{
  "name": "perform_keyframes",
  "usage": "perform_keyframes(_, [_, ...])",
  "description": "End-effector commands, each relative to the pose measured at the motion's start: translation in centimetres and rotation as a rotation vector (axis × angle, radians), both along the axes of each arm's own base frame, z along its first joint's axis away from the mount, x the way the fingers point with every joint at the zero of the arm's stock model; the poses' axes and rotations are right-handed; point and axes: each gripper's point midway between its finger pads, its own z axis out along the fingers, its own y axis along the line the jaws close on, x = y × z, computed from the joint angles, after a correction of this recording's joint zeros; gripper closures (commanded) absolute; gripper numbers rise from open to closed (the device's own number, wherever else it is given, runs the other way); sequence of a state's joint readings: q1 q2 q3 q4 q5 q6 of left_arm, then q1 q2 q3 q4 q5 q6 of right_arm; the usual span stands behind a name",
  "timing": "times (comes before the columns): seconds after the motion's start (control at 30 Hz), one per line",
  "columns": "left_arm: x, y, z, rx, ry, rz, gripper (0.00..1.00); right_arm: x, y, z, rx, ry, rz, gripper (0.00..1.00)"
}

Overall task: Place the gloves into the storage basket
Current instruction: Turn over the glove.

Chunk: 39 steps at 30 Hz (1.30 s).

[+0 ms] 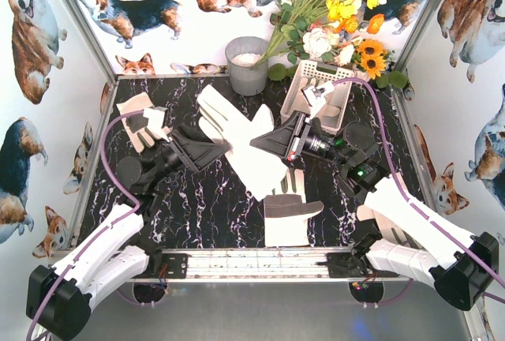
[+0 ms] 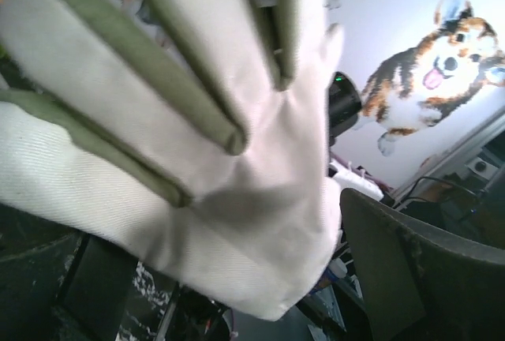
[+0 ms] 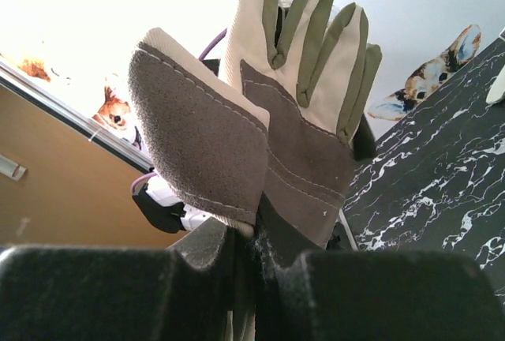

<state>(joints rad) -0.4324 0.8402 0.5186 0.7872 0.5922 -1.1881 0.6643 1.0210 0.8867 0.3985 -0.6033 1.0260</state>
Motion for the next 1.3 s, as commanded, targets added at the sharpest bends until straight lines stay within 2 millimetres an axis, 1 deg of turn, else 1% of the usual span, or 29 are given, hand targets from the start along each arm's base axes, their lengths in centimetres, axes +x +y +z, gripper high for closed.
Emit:
perform_keyframes(0.0, [-2.6, 1.0, 4.4, -0.113, -0.189, -0.034, 0.01, -0.3, -0.6, 1.6, 0.063, -0.035, -0.007, 1.0])
perform_keyframes(0.03, [-2.6, 1.0, 4.4, -0.114, -0.194, -0.033, 0.04, -0.2, -0.6, 1.5, 0.064, -0.029, -0.016, 1.0])
perform_keyframes(0.23, [-1.9, 1.2, 3.8, -0.11, -0.172, 0.01, 0.33, 0.8, -1.2, 1.3, 0.083, -0.003, -0.082, 1.0])
perform_keyframes(0.33, [-1.5, 1.5, 3.3, -0.12, -0.152, 0.039, 0.52, 1.3, -1.6, 1.0, 0.088, 0.014, -0.108, 1.0])
perform_keyframes(0.43, [-1.2, 1.7, 2.9, -0.118, -0.136, 0.062, 0.67, 1.6, -1.7, 0.4, 0.082, 0.036, -0.118, 1.0])
perform_keyframes(0.5, [-0.7, 1.6, 2.5, -0.093, -0.118, 0.076, 0.81, 1.5, -1.6, 0.0, 0.073, 0.043, -0.108, 1.0])
perform_keyframes(0.53, [-0.3, 1.4, 2.0, -0.061, -0.092, 0.085, 0.91, 1.3, -1.6, -0.1, 0.066, 0.04, -0.097, 0.97])
perform_keyframes(0.57, [0.4, 1.1, 0.9, -0.008, -0.054, 0.098, 1.0, 1.0, -1.5, -0.1, 0.058, 0.023, -0.082, 0.86])
perform_keyframes(0.67, [1.1, 0.9, -0.5, 0.083, -0.004, 0.117, 1.0, 0.4, -1.5, -0.2, 0.021, -0.006, -0.061, 0.64])
perform_keyframes(0.73, [1.1, 0.8, -0.9, 0.111, 0.006, 0.118, 1.0, 0.1, -1.6, -0.4, -0.009, -0.033, -0.059, 0.5])
perform_keyframes(0.77, [1.1, 0.8, -1.2, 0.122, 0.013, 0.119, 1.0, 0.0, -1.6, -0.4, -0.022, -0.041, -0.058, 0.45])
perform_keyframes(0.83, [1.0, 0.7, -1.5, 0.141, 0.025, 0.113, 1.0, 0.0, -1.7, -0.6, -0.052, -0.05, -0.061, 0.39])
perform_keyframes(0.93, [0.8, 0.5, -1.7, 0.167, 0.029, 0.091, 1.0, 0.2, -2.0, -1.1, -0.09, -0.062, -0.086, 0.37])
perform_keyframes(1.0, [0.6, 0.3, -1.9, 0.194, 0.033, 0.071, 1.0, 0.4, -2.3, -1.4, -0.113, -0.07, -0.112, 0.33])
perform_keyframes(1.13, [0.1, -0.1, -1.9, 0.229, 0.019, 0.026, 1.0, 1.2, -2.8, -2.3, -0.153, -0.071, -0.17, 0.33])
perform_keyframes(1.27, [-0.4, -0.4, -2.0, 0.252, 0.017, -0.011, 1.0, 1.6, -3.2, -2.3, -0.154, -0.077, -0.204, 0.35])
